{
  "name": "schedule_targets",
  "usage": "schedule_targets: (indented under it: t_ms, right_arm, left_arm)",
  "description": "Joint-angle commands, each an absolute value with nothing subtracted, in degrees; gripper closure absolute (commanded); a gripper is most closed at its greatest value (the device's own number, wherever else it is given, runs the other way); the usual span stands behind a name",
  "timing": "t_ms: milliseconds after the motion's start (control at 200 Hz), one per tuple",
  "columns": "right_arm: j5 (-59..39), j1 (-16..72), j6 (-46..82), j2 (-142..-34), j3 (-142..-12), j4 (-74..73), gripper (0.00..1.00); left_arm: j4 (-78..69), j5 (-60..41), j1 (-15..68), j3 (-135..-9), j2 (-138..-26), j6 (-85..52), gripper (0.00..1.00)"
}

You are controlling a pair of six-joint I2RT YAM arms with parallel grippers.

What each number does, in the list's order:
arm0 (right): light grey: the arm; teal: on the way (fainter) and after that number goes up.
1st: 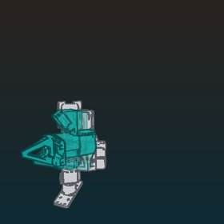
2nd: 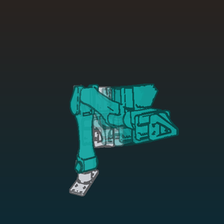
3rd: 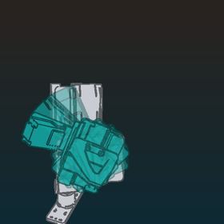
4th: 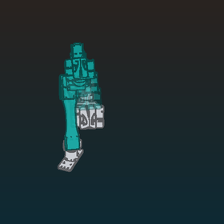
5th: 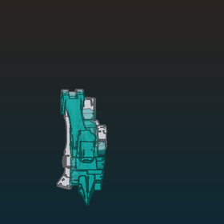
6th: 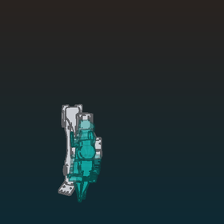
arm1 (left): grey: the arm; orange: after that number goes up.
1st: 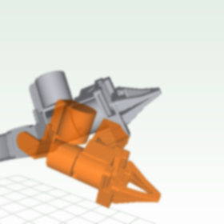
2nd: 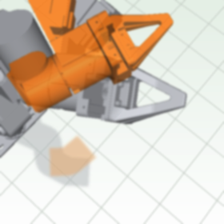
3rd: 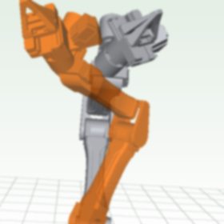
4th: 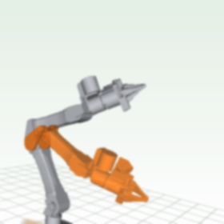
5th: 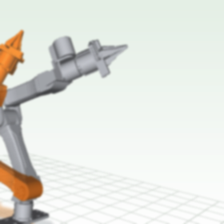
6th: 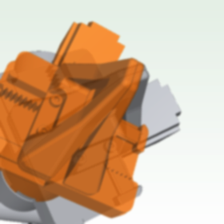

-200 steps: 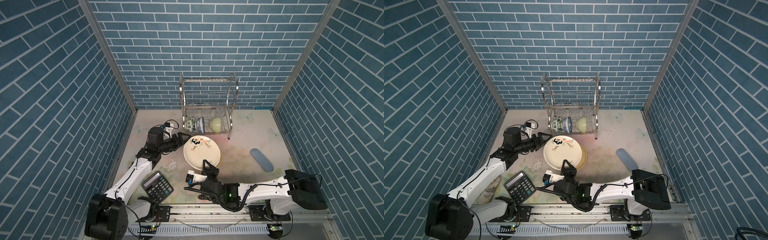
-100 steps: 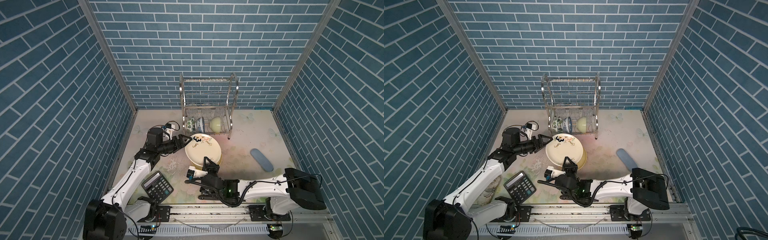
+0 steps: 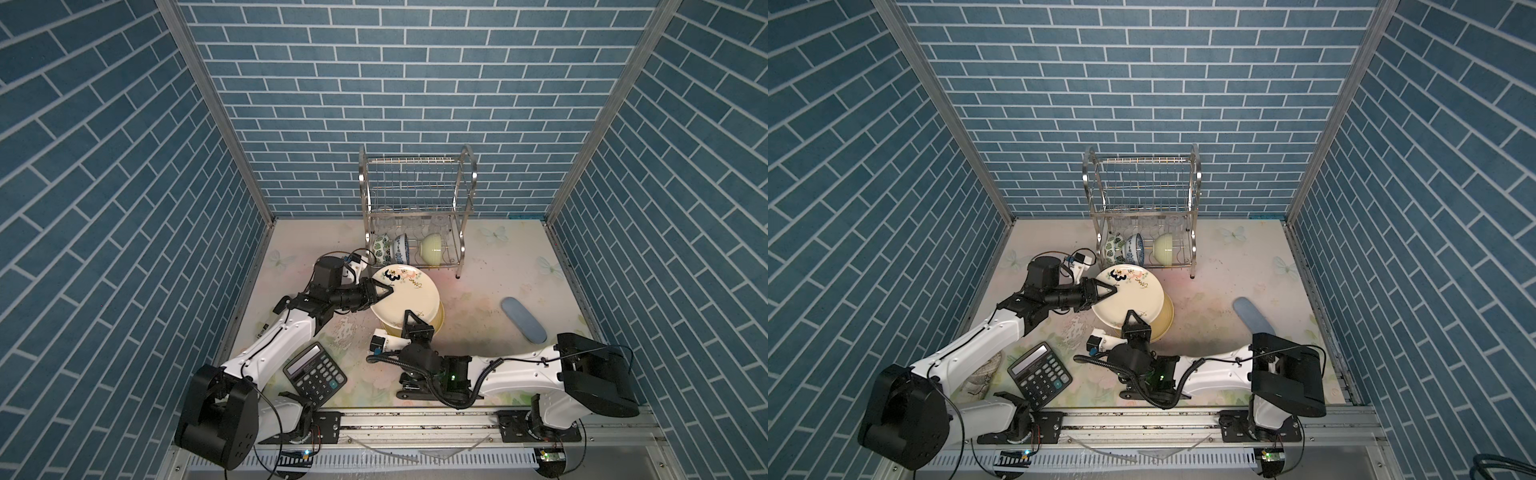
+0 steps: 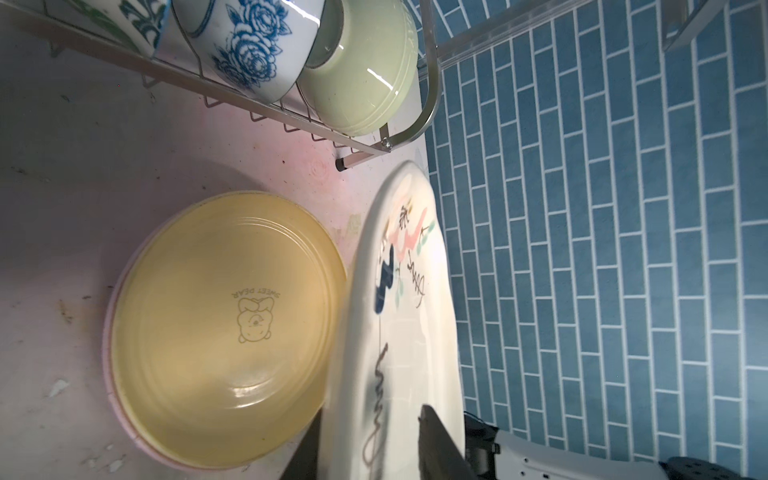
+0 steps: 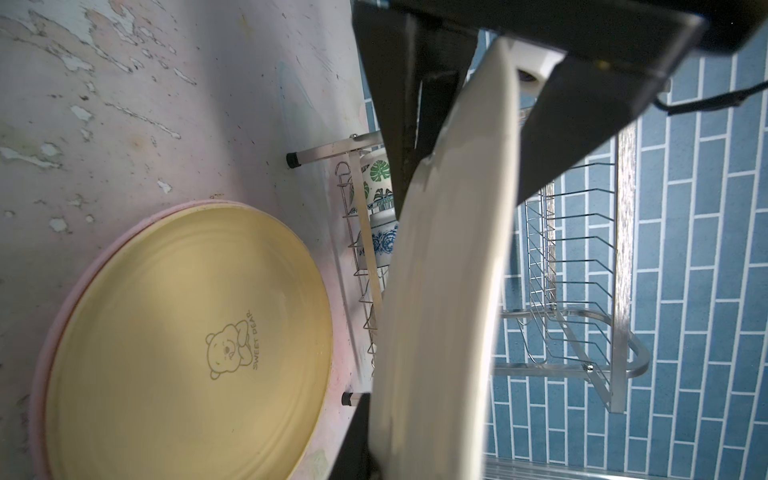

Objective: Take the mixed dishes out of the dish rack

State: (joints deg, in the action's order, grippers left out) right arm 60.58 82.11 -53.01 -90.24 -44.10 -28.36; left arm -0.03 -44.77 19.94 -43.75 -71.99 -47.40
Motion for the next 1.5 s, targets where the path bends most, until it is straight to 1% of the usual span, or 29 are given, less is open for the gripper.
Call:
schedule_targets:
  t_ms: [0,50,210,265,310,375,430,470,520,585,685,740,795,830,1035,1185,1266,1366,1421,1491]
  right_arm:
    - [59.77,82.87,-54.58,-89.03,-47.49,-39.18,1.00]
    - [59.88,82.86,-54.58,-88.98,-47.22,-39.65,1.00]
    - [60.28,82.83,-54.57,-89.16,-46.76,-40.88,1.00]
    - [60.46,82.79,-54.58,-89.26,-46.54,-41.55,0.92]
    - [60.62,82.78,-54.35,-89.33,-46.34,-42.15,0.81]
    - [60.95,82.77,-53.69,-89.38,-45.88,-43.47,0.56]
    - [61.09,82.70,-52.64,-89.21,-45.29,-44.30,0.42]
    - [61.28,82.63,-51.32,-88.94,-44.90,-44.27,0.36]
    - [61.26,82.62,-48.82,-88.35,-44.50,-43.65,0.30]
    - [60.90,82.53,-44.45,-86.95,-43.93,-40.76,0.27]
    - [57.96,82.09,-33.04,-82.74,-43.86,-29.57,0.24]
    - [53.61,81.44,-24.86,-79.32,-44.18,-20.62,0.24]
    - [47.20,80.34,-16.71,-75.54,-45.19,-10.30,0.24]
    - [43.45,79.72,-12.31,-73.26,-45.44,-6.30,0.24]
    - [24.37,76.94,1.32,-64.47,-46.62,9.34,0.25]
    - [5.57,70.72,9.85,-59.84,-47.55,13.24,0.28]
    - [-0.98,65.41,13.53,-57.51,-47.50,12.51,0.30]
    - [-5.66,59.26,18.00,-55.72,-47.17,10.41,0.31]
    - [-8.91,55.22,21.56,-55.61,-47.24,9.60,0.35]
    - [-11.42,50.80,25.36,-56.17,-47.82,9.51,0.42]
  left_arm:
    - [-4.07,-45.38,20.61,-44.62,-73.21,-48.31,0.78]
    - [-5.17,-45.47,20.65,-44.30,-73.34,-49.05,0.84]
    - [-6.23,-44.72,20.65,-44.29,-73.39,-49.70,0.95]
    - [-6.65,-44.17,20.65,-44.21,-73.15,-49.61,0.98]
    - [-6.83,-43.60,20.65,-44.21,-72.79,-49.73,1.00]
    - [-7.65,-42.92,20.61,-44.05,-72.32,-49.94,1.00]
    - [-8.50,-42.44,20.65,-43.99,-72.03,-50.27,1.00]
    - [-9.51,-42.45,20.60,-43.89,-71.83,-50.65,1.00]
    - [-10.99,-42.36,20.52,-43.70,-71.65,-51.40,1.00]
    - [-13.01,-42.29,20.54,-43.53,-71.61,-52.45,1.00]
    - [-15.08,-42.19,20.52,-43.83,-72.13,-53.56,1.00]
    - [-15.55,-42.23,20.48,-44.24,-72.63,-53.54,1.00]
    - [-15.72,-42.35,20.40,-44.70,-73.05,-53.53,1.00]
    - [-15.96,-42.41,20.26,-44.90,-73.37,-53.64,1.00]
    - [-16.83,-42.67,18.93,-46.60,-74.26,-53.98,1.00]
    - [-16.90,-43.37,18.02,-47.32,-74.12,-53.89,1.00]
    - [-16.98,-43.66,17.89,-47.14,-73.91,-53.71,1.00]
    - [-17.73,-44.37,17.93,-46.42,-73.82,-53.79,1.00]
    - [-17.96,-44.92,17.93,-45.91,-73.84,-53.70,1.00]
    - [-18.74,-45.58,17.92,-44.97,-73.93,-53.87,1.00]
